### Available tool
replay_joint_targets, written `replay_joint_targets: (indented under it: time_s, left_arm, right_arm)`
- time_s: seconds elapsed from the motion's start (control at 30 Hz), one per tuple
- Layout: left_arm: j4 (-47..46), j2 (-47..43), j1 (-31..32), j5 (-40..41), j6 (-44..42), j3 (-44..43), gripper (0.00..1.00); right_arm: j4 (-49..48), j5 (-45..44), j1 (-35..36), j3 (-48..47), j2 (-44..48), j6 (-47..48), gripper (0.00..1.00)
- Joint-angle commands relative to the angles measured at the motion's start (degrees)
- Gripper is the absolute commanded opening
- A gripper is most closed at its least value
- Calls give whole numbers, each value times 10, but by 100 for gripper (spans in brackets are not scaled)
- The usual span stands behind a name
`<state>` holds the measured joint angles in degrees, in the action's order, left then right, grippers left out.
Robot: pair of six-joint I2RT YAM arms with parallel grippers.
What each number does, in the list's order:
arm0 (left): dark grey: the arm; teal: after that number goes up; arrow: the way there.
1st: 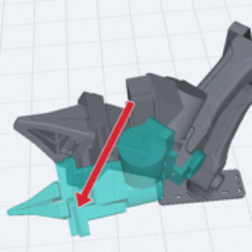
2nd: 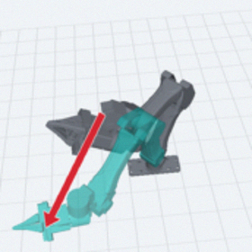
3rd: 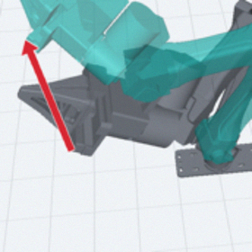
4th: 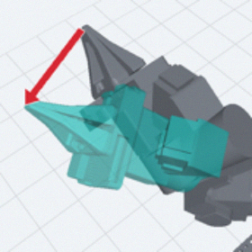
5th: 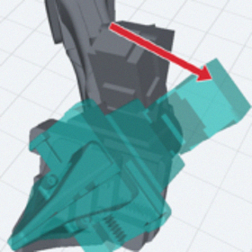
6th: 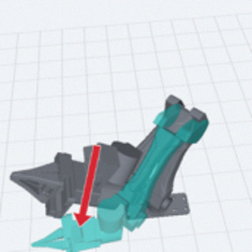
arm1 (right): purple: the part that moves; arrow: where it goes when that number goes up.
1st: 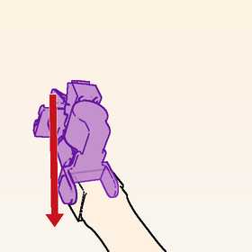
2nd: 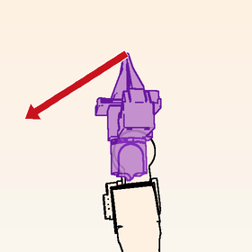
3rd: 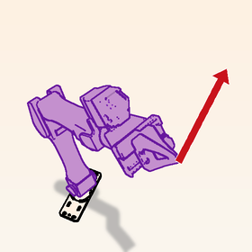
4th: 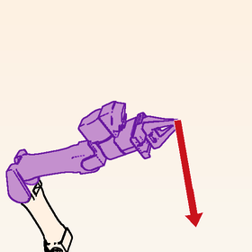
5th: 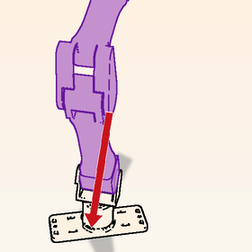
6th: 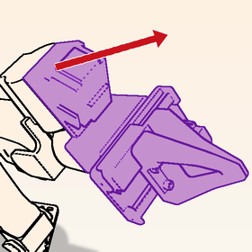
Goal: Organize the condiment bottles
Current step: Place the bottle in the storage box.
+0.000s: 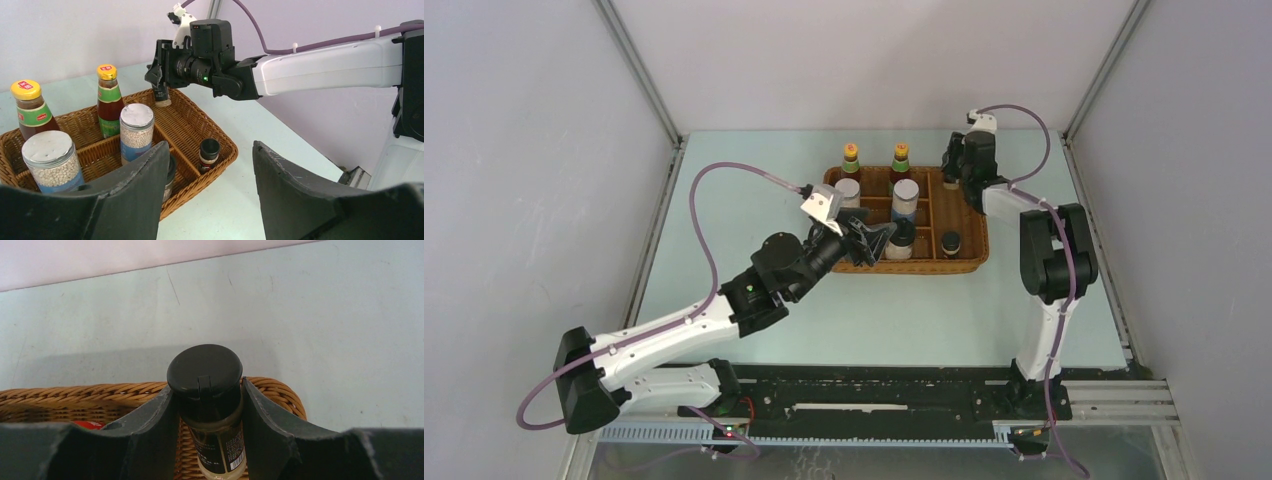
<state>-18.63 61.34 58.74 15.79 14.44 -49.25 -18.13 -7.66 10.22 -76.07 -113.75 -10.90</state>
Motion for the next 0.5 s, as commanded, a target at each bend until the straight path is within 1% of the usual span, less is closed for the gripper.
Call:
replay_joint_targets:
  time_s: [0.0, 0.2, 0.47]
  left_arm:
    - [-20, -21, -2, -8, -12, 12, 67]
    - [-19, -25, -2, -8, -13, 15, 67]
    - [-13, -18, -2, -11, -15, 9, 67]
  right_arm:
    - [37, -21, 6, -46, -8, -24, 0]
    - [70, -24, 9, -66, -19, -40, 0]
    - [101, -23, 10, -93, -39, -50, 7]
